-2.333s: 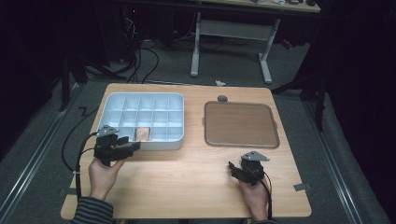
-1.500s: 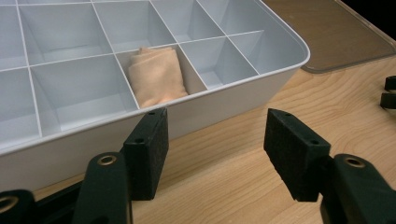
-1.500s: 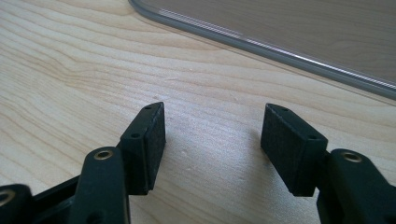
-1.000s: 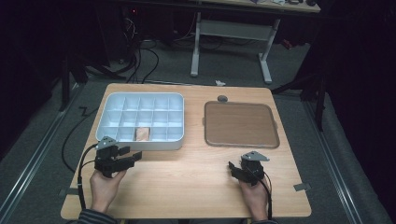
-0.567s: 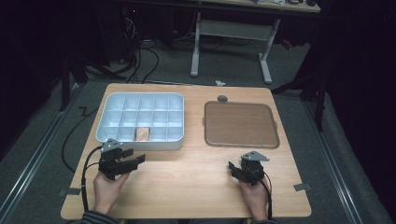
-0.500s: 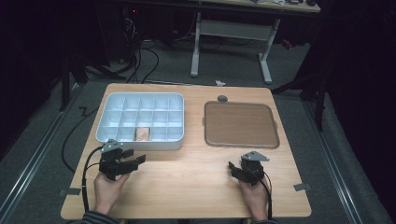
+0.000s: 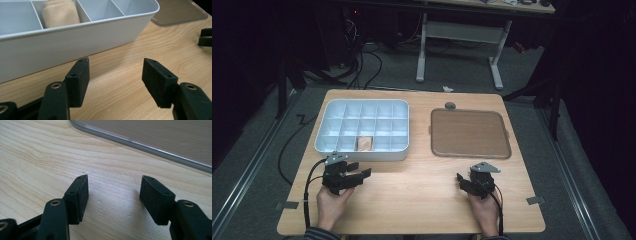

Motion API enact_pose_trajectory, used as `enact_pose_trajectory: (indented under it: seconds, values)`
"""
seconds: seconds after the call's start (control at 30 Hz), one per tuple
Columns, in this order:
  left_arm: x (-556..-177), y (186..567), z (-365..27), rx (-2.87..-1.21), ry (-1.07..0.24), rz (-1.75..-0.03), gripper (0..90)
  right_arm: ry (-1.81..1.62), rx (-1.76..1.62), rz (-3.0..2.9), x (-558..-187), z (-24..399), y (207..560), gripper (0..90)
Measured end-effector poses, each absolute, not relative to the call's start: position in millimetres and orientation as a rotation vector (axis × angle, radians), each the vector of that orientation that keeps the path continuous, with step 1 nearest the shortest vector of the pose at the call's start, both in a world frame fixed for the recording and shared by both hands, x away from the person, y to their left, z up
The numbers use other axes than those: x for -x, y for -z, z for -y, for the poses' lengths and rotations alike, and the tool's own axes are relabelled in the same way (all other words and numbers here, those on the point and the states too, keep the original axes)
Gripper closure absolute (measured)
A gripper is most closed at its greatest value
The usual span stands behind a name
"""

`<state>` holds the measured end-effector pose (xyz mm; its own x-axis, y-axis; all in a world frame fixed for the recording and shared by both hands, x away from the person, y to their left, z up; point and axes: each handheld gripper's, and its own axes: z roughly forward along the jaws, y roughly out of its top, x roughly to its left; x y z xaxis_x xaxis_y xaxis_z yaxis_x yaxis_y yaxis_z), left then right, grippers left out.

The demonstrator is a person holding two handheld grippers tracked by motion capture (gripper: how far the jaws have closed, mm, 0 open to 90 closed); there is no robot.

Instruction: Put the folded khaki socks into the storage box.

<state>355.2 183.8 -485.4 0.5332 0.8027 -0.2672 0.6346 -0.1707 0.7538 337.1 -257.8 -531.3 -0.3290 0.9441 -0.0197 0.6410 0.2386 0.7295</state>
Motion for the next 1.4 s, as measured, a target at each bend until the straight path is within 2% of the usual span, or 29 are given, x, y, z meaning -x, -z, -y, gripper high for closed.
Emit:
enact_pose_trajectory:
  seconds: [1.4]
  values:
    - [-368,511,-165,-1.945,-0.258,-1.212,39.6,-0.875,-1.446,-2.057,-337,258,531,40.3]
